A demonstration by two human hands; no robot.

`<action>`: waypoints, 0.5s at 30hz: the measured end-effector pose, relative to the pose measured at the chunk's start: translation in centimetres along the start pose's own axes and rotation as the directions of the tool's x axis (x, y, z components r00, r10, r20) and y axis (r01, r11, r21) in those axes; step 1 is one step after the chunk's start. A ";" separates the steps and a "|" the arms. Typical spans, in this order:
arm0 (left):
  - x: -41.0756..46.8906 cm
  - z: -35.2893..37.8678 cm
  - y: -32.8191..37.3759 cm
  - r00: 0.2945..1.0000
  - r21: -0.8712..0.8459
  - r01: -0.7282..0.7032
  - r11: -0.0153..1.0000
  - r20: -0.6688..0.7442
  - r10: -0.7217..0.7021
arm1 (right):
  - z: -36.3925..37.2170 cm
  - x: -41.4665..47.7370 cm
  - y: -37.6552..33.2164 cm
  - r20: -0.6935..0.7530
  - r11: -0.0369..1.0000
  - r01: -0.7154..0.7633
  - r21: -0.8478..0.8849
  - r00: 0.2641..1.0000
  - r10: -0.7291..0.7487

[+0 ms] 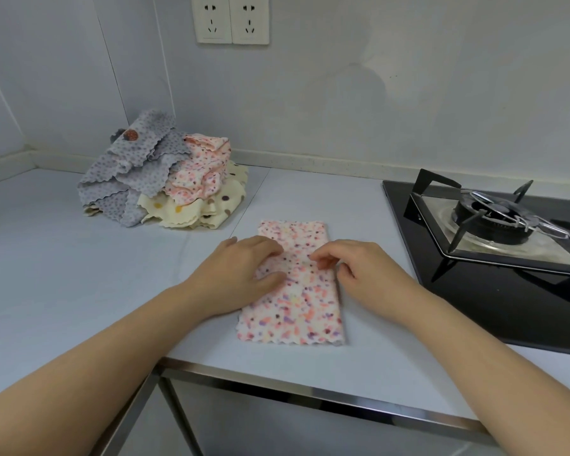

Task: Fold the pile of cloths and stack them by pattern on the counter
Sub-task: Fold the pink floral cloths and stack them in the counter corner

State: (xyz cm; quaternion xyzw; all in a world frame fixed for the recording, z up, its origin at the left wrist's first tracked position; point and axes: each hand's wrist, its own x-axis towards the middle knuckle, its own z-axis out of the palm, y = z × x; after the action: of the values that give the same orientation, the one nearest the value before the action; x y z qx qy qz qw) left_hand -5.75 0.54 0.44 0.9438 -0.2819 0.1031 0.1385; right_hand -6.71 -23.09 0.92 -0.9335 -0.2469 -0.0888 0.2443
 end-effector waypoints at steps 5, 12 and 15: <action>-0.4 -1.6 0.9 0.982 -0.253 -0.117 0.960 0.114 0.150 | -0.6 0.2 0.7 0.006 1.000 0.002 -0.022 1.000 -0.002; -0.4 -0.4 1.2 0.998 -0.475 0.037 0.879 0.060 -0.010 | -1.0 -0.4 0.4 0.245 0.996 0.085 -0.006 0.966 -0.081; -0.6 -0.6 1.2 0.997 -0.536 0.065 0.842 0.059 -0.040 | -0.2 -0.5 -0.2 0.199 0.984 0.125 0.129 0.969 -0.149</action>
State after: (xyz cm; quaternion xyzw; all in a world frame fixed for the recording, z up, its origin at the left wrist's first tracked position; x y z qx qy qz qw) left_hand -7.00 0.12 1.10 0.8767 -0.2766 -0.0051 0.3936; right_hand -7.20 -23.23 1.00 -0.9026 -0.3398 0.0068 0.2641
